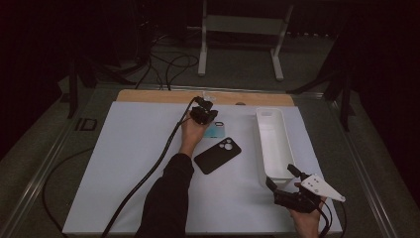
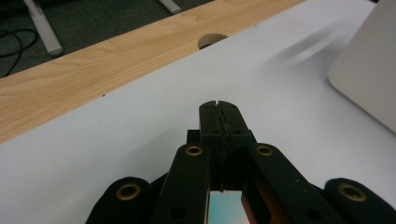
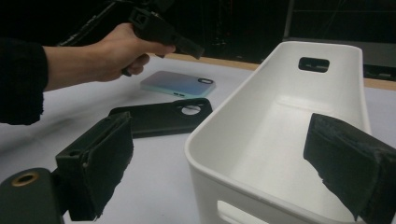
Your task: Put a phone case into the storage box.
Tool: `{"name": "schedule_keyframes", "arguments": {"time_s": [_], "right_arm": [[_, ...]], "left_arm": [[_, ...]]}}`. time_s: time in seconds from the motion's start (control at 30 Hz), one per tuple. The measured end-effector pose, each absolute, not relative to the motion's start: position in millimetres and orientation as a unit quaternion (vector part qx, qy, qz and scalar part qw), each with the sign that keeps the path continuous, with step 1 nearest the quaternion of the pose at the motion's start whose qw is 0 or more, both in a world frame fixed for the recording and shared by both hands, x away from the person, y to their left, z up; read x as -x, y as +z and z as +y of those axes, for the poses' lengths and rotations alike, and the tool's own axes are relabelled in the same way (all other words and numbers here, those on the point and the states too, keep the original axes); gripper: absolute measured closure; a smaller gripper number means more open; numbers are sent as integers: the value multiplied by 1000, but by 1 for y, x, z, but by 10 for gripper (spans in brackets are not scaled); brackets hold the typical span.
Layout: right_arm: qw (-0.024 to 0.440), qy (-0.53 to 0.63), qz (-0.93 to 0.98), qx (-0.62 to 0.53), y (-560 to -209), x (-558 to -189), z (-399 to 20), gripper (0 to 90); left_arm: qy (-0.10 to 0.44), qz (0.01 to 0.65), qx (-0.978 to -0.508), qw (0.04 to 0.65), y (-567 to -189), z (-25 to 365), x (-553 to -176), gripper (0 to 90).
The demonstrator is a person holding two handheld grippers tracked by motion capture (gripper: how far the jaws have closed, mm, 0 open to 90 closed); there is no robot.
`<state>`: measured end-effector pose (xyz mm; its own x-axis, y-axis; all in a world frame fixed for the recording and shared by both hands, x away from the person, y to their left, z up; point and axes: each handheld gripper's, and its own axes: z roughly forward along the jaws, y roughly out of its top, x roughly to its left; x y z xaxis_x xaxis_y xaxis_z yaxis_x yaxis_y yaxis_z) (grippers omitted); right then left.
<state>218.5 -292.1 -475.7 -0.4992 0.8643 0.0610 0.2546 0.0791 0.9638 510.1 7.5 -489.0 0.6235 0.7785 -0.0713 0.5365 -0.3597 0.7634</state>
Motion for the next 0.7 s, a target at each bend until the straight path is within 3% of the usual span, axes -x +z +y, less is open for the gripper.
{"name": "schedule_keyframes", "arguments": {"time_s": [0.7], "right_arm": [[284, 538, 674, -418, -476, -215, -295, 82]], "left_arm": [[130, 465, -806, 342, -519, 12, -525, 900]]}}
